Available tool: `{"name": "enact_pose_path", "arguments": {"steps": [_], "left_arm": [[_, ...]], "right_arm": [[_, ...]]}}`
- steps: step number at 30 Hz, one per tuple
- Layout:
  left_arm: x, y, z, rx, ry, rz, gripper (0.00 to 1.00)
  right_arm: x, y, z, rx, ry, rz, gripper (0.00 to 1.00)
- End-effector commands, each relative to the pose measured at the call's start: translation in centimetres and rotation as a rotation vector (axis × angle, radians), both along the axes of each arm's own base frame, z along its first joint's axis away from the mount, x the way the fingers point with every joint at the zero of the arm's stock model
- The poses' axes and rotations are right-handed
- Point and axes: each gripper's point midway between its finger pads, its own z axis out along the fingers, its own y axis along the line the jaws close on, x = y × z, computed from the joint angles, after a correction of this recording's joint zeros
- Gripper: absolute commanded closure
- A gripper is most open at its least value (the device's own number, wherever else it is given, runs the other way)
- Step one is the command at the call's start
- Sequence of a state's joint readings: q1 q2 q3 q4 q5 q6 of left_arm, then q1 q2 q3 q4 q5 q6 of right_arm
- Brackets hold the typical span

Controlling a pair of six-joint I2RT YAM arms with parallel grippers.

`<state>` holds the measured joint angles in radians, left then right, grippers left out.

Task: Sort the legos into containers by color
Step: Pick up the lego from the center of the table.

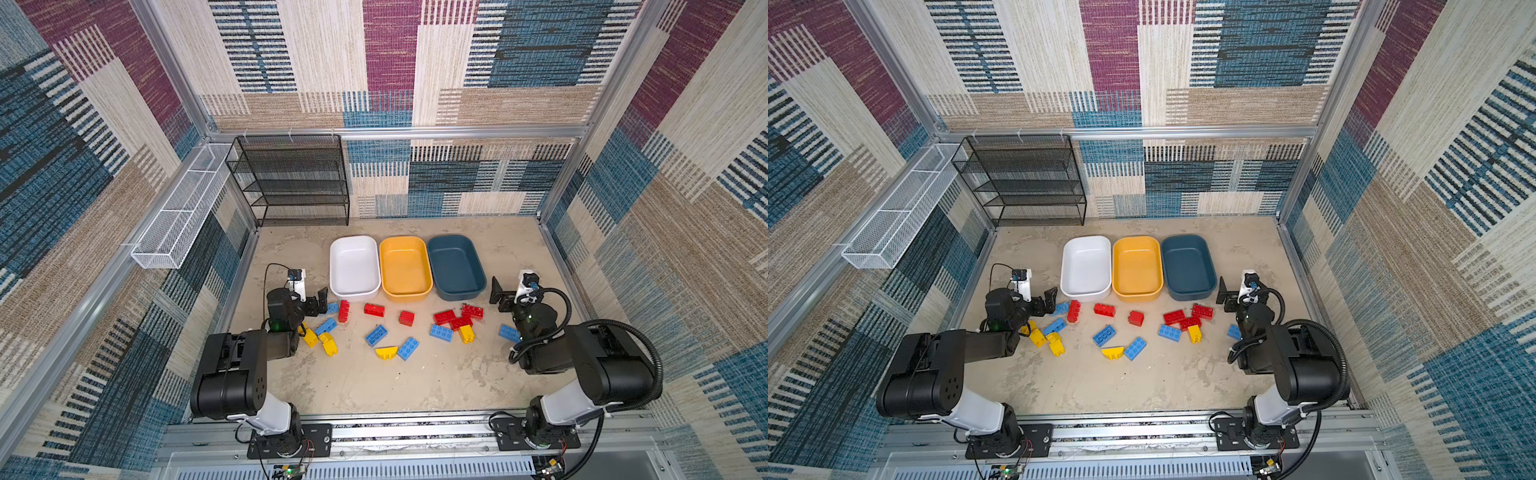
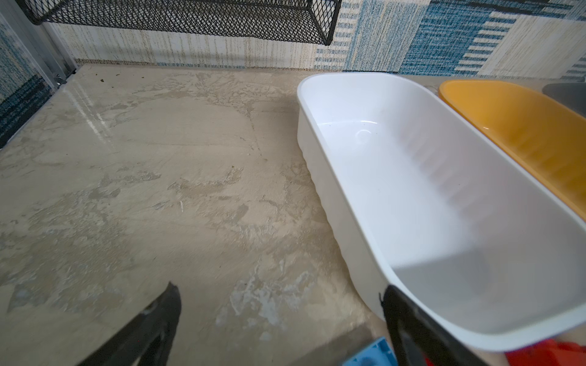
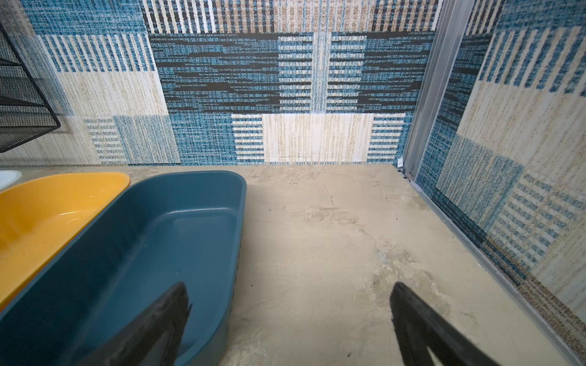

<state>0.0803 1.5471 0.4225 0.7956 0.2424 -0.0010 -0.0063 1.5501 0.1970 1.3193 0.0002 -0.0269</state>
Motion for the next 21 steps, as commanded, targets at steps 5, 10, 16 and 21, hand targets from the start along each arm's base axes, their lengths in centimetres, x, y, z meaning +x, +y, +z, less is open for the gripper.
{"name": "enact_pose_path", "arguments": {"steps": [5, 10, 16, 21], "left_arm": [[0.7, 0.8, 0.9, 0.031, -0.034, 0.034, 0.00], [0.7, 0.9, 0.9, 0.033, -0.032, 0.036, 0.01], [0.6, 3.3, 1.7, 0.045, -0.027, 0.196, 0.00], [0.1, 5.0, 5.6, 0.025, 0.055, 0.328, 0.00]], "right_arm": [[0.2, 0.1, 0.8, 0.008, -0.029, 0.005, 0.00], [0.1, 0.1, 0.7, 0.008, -0.029, 0.006, 0.00], [-0.5, -0.3, 2.2, 0.003, -0.048, -0.027, 0.00], [-0.5, -1.0, 4.8, 0.128, -0.007, -0.122, 0.00]]}}
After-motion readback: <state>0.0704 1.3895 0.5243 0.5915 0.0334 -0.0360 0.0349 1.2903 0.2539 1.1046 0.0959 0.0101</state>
